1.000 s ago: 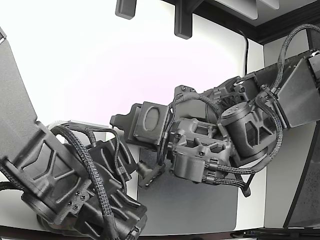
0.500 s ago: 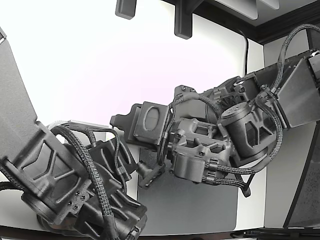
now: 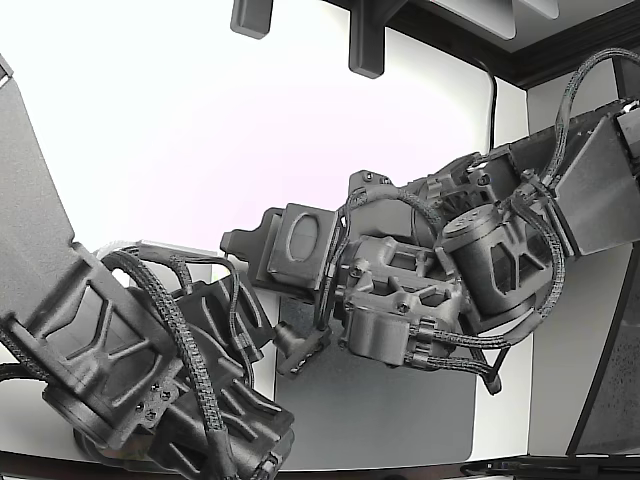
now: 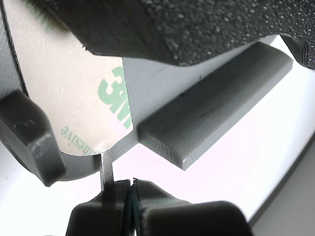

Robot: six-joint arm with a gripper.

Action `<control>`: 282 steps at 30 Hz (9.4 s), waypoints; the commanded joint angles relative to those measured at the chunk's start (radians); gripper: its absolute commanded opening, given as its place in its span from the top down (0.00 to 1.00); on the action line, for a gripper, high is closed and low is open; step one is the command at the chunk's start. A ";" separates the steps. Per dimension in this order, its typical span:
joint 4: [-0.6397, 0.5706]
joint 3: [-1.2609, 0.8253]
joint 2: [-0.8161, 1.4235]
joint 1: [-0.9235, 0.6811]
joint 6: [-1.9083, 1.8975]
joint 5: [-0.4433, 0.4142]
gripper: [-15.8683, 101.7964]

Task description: Peel off protective film from adhesive tape.

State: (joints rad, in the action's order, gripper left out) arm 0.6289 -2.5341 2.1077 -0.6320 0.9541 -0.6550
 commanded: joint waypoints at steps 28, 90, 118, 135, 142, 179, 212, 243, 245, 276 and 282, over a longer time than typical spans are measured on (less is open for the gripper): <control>-0.012 0.034 0.017 0.003 0.005 0.008 0.96; -0.005 0.040 0.026 -0.008 0.000 -0.009 0.96; -0.051 0.023 0.035 0.003 0.028 -0.009 0.96; 0.006 0.035 0.029 -0.005 -0.014 0.002 0.96; 0.046 0.061 0.020 -0.008 -0.029 0.008 0.96; 0.091 0.104 -0.005 -0.028 -0.058 0.005 0.96; 0.115 0.144 -0.071 -0.052 -0.072 -0.009 0.96; 0.164 0.164 -0.110 -0.075 -0.103 -0.023 0.96; 0.166 0.164 -0.110 -0.077 -0.107 -0.023 0.96; 0.169 0.163 -0.106 -0.081 -0.078 -0.025 0.96; 0.143 0.153 -0.106 -0.081 -0.058 -0.043 0.96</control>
State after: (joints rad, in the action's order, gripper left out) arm 0.7777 -2.3945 1.9850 -0.7210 0.8912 -0.6949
